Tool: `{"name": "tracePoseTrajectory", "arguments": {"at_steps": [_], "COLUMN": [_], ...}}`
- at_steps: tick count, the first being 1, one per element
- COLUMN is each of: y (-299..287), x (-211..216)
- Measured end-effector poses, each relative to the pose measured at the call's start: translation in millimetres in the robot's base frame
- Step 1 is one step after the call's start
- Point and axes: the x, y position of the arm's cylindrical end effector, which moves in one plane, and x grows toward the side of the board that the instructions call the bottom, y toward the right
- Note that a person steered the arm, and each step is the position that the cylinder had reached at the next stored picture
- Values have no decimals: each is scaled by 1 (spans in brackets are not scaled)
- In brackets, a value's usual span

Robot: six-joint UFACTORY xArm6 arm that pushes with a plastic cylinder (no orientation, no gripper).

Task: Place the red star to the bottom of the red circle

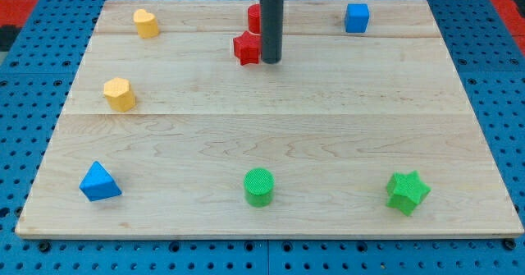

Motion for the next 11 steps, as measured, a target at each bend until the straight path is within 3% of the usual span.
{"name": "tracePoseTrajectory", "arguments": {"at_steps": [1, 3, 4, 5, 8, 9, 10, 11], "y": [-44, -74, -110, -78, -39, 5, 105, 173], "x": [8, -50, -37, -12, -41, -8, -14, -59]}}
